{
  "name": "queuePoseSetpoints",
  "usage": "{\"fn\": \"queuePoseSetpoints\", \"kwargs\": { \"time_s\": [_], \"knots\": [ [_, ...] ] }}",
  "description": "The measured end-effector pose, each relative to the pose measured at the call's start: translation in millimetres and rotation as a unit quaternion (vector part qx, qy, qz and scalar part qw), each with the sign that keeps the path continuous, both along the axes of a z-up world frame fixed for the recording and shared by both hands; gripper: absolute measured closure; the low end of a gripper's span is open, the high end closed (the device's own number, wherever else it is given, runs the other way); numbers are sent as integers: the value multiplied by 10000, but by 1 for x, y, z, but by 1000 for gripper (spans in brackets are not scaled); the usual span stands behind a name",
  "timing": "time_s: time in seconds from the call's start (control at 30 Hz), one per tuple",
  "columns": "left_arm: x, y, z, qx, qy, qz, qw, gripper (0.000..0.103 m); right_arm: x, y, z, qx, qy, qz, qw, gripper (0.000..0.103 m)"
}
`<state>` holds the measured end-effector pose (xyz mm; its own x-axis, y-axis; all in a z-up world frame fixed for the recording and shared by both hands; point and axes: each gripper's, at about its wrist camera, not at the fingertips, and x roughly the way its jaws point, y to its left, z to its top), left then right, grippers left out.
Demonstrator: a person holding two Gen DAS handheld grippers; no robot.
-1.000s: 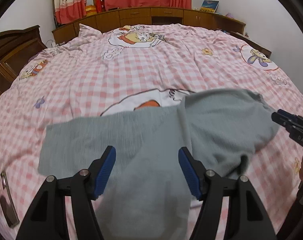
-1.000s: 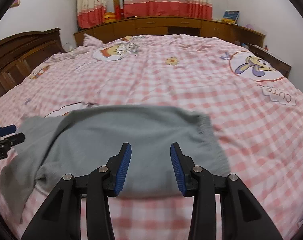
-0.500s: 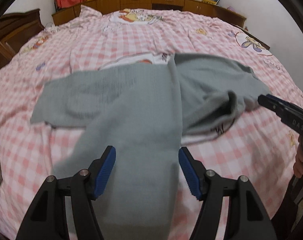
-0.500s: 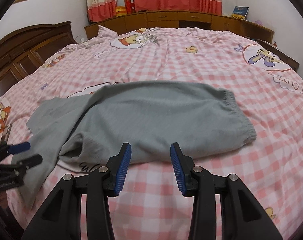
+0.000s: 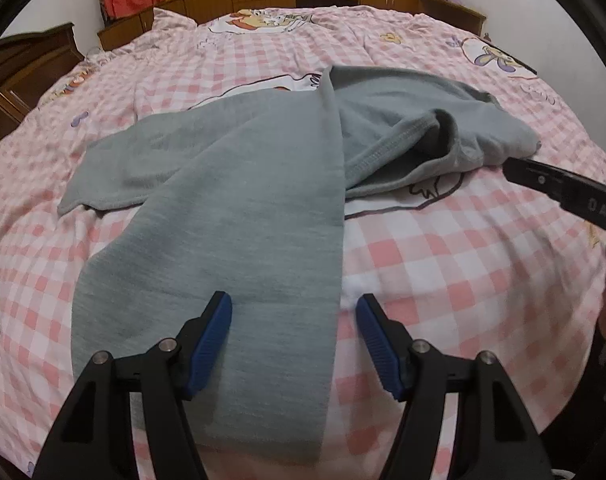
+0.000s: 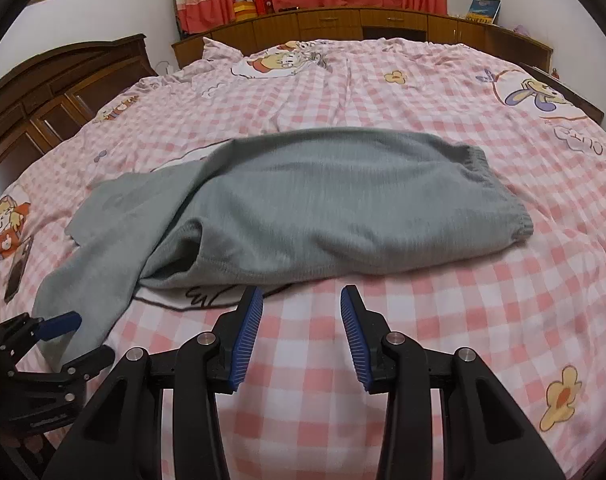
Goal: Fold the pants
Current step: 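Lower the left gripper onto the loose pant leg and grasp it, then fold the held pant leg over the other leg with the left gripper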
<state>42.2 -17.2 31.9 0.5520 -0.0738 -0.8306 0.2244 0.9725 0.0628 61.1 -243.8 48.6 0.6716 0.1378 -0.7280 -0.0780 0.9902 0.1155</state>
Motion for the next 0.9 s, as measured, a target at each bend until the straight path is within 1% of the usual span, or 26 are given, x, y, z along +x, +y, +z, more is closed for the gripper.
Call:
{"fn": "queuePoseSetpoints", "kwargs": {
  "time_s": [0.1, 0.2, 0.3, 0.33, 0.4, 0.43, 0.47, 0.5, 0.53, 0.6, 0.67, 0.8, 0.9],
  "knots": [
    [1, 3, -3, -22, -87, 26, 10000, 34, -4, -1, -1, 2, 43, -53, 10000, 62],
    [6, 8, -8, -52, -19, 81, 10000, 32, -8, -5, -2, -13, 99, -142, 9998, 62],
    [8, 12, -9, -127, -63, 116, 9998, 32, -10, -6, -1, -7, 110, -191, 9998, 62],
    [7, 12, -8, -113, -87, 105, 9998, 34, -12, -5, 1, -16, 95, -198, 9998, 62],
    [7, 12, -7, -55, -154, 99, 9998, 41, -14, -4, 3, -16, 70, -188, 9998, 62],
    [7, 13, -6, -58, -178, 102, 9998, 50, -15, -2, 3, -11, 58, -174, 9998, 62],
    [7, 15, -5, -70, -205, 136, 9997, 66, -16, -1, 4, -4, 48, -157, 9999, 62],
    [7, 18, -3, -86, -220, 177, 9996, 75, -16, 1, 5, 1, 40, -136, 9999, 62],
    [9, 22, -1, -127, -230, 239, 9994, 90, -17, 3, 6, 9, 20, -109, 9999, 62],
    [12, 31, 4, -313, -176, 307, 9989, 94, -18, 8, 8, 12, -14, -58, 10000, 62],
    [17, 41, 10, -410, -168, 409, 9982, 97, -18, 13, 9, 10, -43, 4, 10000, 62],
    [22, 54, 31, -514, -349, 444, 9971, 98, -15, 20, 9, 35, -44, 55, 10000, 62],
    [29, 67, 51, -391, -626, 511, 9960, 98, -15, 24, 9, 70, -69, 82, 9999, 62]
  ]
}}
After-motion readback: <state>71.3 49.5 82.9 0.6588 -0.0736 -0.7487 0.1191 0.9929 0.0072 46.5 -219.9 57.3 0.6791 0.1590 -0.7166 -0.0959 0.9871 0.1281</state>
